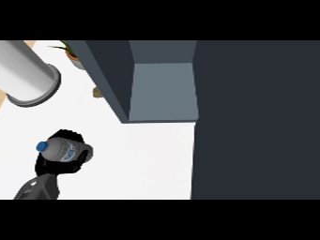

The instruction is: Pick up the bottled water, place it into the cabinet and close the cabinet

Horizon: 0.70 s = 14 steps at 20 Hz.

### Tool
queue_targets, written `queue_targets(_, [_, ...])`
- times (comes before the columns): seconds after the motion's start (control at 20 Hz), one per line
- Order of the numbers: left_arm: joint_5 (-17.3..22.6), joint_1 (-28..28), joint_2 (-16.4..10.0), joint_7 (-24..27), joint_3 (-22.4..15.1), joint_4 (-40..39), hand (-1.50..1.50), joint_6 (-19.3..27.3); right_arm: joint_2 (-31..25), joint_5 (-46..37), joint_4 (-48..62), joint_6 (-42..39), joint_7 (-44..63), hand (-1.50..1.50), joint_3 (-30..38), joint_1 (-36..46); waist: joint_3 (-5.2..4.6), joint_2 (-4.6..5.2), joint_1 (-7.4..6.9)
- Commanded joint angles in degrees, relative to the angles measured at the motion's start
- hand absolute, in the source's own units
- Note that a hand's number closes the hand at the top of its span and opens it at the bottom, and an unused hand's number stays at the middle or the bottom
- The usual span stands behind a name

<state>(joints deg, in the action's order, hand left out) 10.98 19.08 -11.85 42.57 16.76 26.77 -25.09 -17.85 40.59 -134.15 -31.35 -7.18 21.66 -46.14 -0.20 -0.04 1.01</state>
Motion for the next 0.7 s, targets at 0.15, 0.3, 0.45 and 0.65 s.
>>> queue_targets(0.15, [0.9,-3.3,1.4,3.9,-0.2,7.9,1.5,3.0,1.0,5.9,-10.5,2.2,4.1,-1.5,1.9,-4.4,0.18,-0.25,-0.72])
queue_targets(0.3, [-0.3,-5.4,6.3,1.3,-3.5,12.5,1.5,5.3,0.9,6.3,-10.1,1.6,3.0,-1.5,2.8,-4.4,0.22,-0.37,-0.85])
queue_targets(0.45, [-0.2,-5.3,5.4,-4.0,-5.1,18.4,1.5,5.7,0.2,7.8,-11.6,2.6,4.4,-1.5,2.3,-5.0,0.21,-0.38,-1.06])
queue_targets(0.65, [0.1,-5.5,10.9,-11.8,-8.2,29.0,1.5,11.6,-1.7,8.0,-8.2,2.2,3.5,-1.5,4.9,-2.8,0.26,-0.53,-1.26])
